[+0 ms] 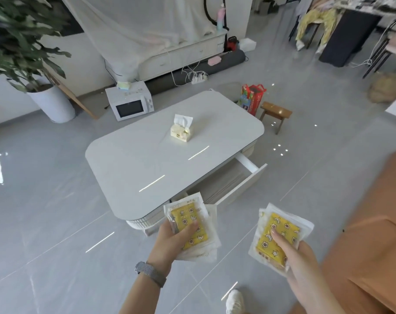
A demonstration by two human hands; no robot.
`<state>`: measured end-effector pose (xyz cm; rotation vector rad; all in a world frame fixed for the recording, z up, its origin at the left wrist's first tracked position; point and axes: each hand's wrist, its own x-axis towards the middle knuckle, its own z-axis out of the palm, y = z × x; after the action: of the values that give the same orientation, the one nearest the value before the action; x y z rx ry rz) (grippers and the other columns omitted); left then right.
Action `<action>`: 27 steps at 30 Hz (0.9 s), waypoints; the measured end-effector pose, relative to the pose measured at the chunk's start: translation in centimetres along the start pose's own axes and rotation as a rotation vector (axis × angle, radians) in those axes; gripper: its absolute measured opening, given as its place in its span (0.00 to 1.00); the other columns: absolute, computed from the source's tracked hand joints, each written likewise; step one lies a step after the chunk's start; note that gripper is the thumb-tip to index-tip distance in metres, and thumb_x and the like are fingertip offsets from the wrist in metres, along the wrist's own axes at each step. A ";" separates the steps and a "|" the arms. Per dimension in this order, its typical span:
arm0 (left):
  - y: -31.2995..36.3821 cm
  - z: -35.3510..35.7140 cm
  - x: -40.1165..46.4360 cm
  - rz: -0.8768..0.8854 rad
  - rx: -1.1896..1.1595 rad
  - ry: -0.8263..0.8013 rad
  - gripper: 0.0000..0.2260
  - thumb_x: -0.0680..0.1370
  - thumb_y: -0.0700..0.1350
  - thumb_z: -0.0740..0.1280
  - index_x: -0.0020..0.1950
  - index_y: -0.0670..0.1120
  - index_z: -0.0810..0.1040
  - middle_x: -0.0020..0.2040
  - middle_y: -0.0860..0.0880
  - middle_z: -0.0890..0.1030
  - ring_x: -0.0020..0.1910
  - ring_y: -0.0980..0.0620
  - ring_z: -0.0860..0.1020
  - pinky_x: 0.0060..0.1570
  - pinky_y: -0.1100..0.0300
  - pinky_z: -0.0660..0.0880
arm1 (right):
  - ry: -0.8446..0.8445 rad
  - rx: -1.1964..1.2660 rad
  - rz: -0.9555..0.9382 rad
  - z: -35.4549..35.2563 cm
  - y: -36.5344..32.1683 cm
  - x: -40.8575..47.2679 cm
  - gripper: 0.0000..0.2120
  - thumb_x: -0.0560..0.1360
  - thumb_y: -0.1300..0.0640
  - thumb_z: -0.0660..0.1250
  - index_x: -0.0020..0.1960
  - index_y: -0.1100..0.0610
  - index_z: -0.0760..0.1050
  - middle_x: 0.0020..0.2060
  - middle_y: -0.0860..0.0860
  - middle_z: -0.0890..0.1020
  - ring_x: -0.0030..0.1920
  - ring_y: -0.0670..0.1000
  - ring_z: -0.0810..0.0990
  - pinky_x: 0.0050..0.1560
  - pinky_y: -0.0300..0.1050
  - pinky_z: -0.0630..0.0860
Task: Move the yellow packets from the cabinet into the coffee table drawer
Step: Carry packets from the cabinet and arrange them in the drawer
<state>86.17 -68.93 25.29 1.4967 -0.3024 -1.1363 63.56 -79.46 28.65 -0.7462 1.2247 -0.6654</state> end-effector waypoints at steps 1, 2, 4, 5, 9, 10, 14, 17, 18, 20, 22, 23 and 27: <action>-0.1 1.7 1.0 -0.010 -0.006 0.011 0.11 0.75 0.39 0.71 0.57 0.40 0.80 0.50 0.43 0.85 0.49 0.44 0.84 0.47 0.52 0.81 | -0.009 -0.014 0.000 -0.9 -1.2 1.3 0.08 0.75 0.62 0.68 0.55 0.58 0.79 0.44 0.53 0.87 0.40 0.50 0.86 0.44 0.48 0.77; -0.2 3.3 1.9 -0.021 -0.013 0.025 0.11 0.75 0.39 0.71 0.57 0.40 0.79 0.50 0.43 0.85 0.48 0.44 0.84 0.46 0.52 0.81 | -0.021 -0.026 0.002 -1.8 -2.2 2.5 0.08 0.76 0.61 0.68 0.54 0.58 0.79 0.44 0.53 0.87 0.41 0.50 0.86 0.44 0.48 0.77; -0.4 6.5 3.6 -0.045 -0.029 0.041 0.12 0.75 0.39 0.71 0.58 0.40 0.79 0.50 0.43 0.85 0.48 0.44 0.84 0.46 0.52 0.81 | -0.049 -0.043 0.009 -3.4 -4.4 4.8 0.07 0.75 0.61 0.68 0.54 0.57 0.80 0.45 0.54 0.87 0.42 0.50 0.86 0.46 0.49 0.78; -0.4 8.0 4.3 -0.051 -0.040 0.042 0.12 0.75 0.39 0.71 0.58 0.40 0.79 0.50 0.43 0.85 0.48 0.44 0.84 0.46 0.52 0.81 | -0.063 -0.051 0.012 -4.1 -5.4 5.8 0.07 0.75 0.61 0.68 0.53 0.57 0.80 0.45 0.55 0.87 0.43 0.51 0.86 0.47 0.50 0.78; 0.0 12.2 7.0 -0.059 -0.073 0.067 0.11 0.75 0.39 0.71 0.57 0.40 0.79 0.50 0.43 0.85 0.48 0.44 0.84 0.45 0.53 0.82 | -0.103 -0.110 0.043 -5.6 -8.4 10.7 0.06 0.75 0.61 0.69 0.52 0.57 0.81 0.45 0.55 0.87 0.43 0.51 0.86 0.45 0.49 0.78; 0.2 12.7 7.5 -0.065 -0.079 0.080 0.10 0.75 0.38 0.70 0.56 0.41 0.79 0.49 0.43 0.85 0.47 0.44 0.85 0.44 0.54 0.82 | -0.107 -0.120 0.052 -5.7 -8.8 11.9 0.06 0.75 0.61 0.69 0.51 0.57 0.80 0.44 0.54 0.87 0.42 0.51 0.86 0.43 0.48 0.78; 0.3 13.0 10.2 -0.111 -0.101 0.204 0.08 0.75 0.39 0.70 0.54 0.41 0.80 0.48 0.42 0.86 0.46 0.43 0.85 0.44 0.53 0.81 | -0.126 -0.163 0.115 -5.1 -10.3 17.2 0.09 0.73 0.59 0.71 0.54 0.56 0.80 0.46 0.54 0.86 0.45 0.53 0.86 0.47 0.50 0.79; 0.0 12.2 13.2 -0.125 -0.120 0.318 0.10 0.75 0.40 0.71 0.54 0.40 0.80 0.47 0.41 0.86 0.46 0.43 0.85 0.43 0.54 0.81 | -0.135 -0.223 0.128 -3.8 -11.5 21.8 0.21 0.65 0.51 0.78 0.54 0.58 0.80 0.46 0.55 0.86 0.48 0.56 0.85 0.53 0.55 0.79; 0.0 11.9 14.2 -0.130 -0.128 0.345 0.09 0.75 0.40 0.71 0.54 0.40 0.80 0.47 0.41 0.86 0.44 0.43 0.85 0.41 0.55 0.81 | -0.123 -0.247 0.129 -3.4 -12.0 23.3 0.20 0.66 0.52 0.77 0.54 0.58 0.80 0.46 0.54 0.87 0.48 0.56 0.85 0.52 0.54 0.79; 0.4 11.4 16.4 -0.135 -0.156 0.382 0.08 0.75 0.40 0.70 0.54 0.41 0.80 0.47 0.42 0.86 0.43 0.45 0.85 0.39 0.57 0.82 | -0.123 -0.270 0.127 -2.7 -13.3 25.9 0.11 0.72 0.58 0.73 0.54 0.58 0.80 0.44 0.53 0.87 0.46 0.54 0.85 0.48 0.51 0.79; 1.1 11.3 18.5 -0.138 -0.162 0.393 0.08 0.76 0.40 0.70 0.54 0.41 0.80 0.48 0.42 0.85 0.44 0.45 0.85 0.44 0.53 0.82 | -0.124 -0.277 0.116 -2.2 -15.2 27.9 0.08 0.74 0.60 0.70 0.53 0.56 0.80 0.44 0.52 0.87 0.45 0.53 0.85 0.45 0.49 0.78; 1.5 11.5 19.3 -0.140 -0.159 0.395 0.09 0.76 0.40 0.70 0.55 0.41 0.80 0.49 0.42 0.85 0.45 0.44 0.85 0.48 0.51 0.81 | -0.127 -0.283 0.109 -2.1 -16.1 28.6 0.07 0.75 0.60 0.70 0.53 0.55 0.80 0.44 0.52 0.87 0.45 0.52 0.85 0.45 0.49 0.78; 3.4 12.8 22.6 -0.123 -0.188 0.399 0.11 0.76 0.40 0.70 0.57 0.41 0.79 0.49 0.43 0.86 0.49 0.43 0.84 0.53 0.48 0.79 | -0.160 -0.322 0.131 -1.7 -19.1 31.9 0.10 0.74 0.59 0.70 0.55 0.56 0.80 0.47 0.53 0.87 0.47 0.54 0.86 0.48 0.50 0.78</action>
<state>88.81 -94.34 19.46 1.5489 0.1681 -0.9060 67.76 -116.26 25.36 -0.9570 1.2347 -0.2963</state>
